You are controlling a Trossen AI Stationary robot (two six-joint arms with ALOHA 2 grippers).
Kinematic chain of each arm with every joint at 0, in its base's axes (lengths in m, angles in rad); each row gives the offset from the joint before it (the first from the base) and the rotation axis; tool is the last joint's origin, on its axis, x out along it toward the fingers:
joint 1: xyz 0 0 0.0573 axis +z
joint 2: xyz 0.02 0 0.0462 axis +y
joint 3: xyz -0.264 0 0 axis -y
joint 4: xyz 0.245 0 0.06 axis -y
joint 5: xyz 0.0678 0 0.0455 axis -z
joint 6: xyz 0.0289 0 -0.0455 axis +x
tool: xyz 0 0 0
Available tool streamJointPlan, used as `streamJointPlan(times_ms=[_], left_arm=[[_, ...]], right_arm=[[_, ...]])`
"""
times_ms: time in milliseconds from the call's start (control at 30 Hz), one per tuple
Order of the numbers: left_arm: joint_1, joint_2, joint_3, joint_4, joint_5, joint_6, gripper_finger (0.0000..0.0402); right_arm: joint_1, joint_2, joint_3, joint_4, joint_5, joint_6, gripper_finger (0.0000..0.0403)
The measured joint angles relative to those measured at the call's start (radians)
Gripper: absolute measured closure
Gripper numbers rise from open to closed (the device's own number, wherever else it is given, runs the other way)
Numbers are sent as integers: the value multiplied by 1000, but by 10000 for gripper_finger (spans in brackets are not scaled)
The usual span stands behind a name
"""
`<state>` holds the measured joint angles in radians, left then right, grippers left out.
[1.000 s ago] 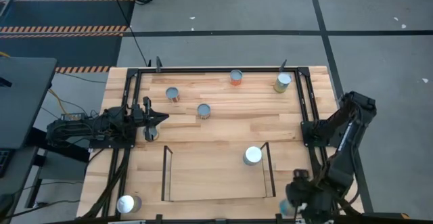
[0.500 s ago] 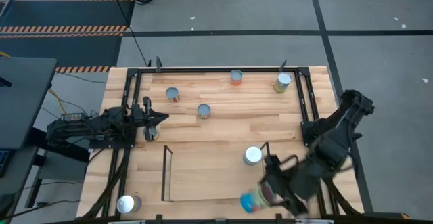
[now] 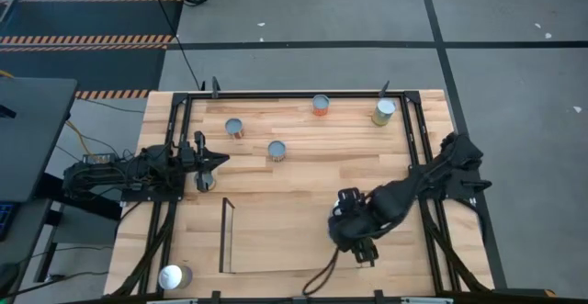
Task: Pick and place cans onto a shelf
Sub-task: Put the canned tomatoes on the shelf, then adjust the canned tomatoes on the shelf
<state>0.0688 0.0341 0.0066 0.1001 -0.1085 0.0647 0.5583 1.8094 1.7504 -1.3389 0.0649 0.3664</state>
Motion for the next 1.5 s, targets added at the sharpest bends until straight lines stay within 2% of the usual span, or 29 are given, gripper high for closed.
streamJointPlan(times_ms=[333, 767, 1133, 1367, 1500], left_arm=[[0, 0, 0, 0, 0, 0, 377], [0, 0, 0, 0, 0, 0, 377], [0, 0, 0, 0, 0, 0, 377], [0, 0, 0, 0, 0, 0, 377], [0, 0, 0, 0, 0, 0, 377]], right_arm=[[13, 88, 1, -2, -101, 5, 76], [23, 89, -47, 102, -96, 23, 73], [30, 89, -48, 122, -144, 23, 18], [28, 48, -49, 110, -141, 26, 21], [27, -11, -8, 59, -53, 34, 24]])
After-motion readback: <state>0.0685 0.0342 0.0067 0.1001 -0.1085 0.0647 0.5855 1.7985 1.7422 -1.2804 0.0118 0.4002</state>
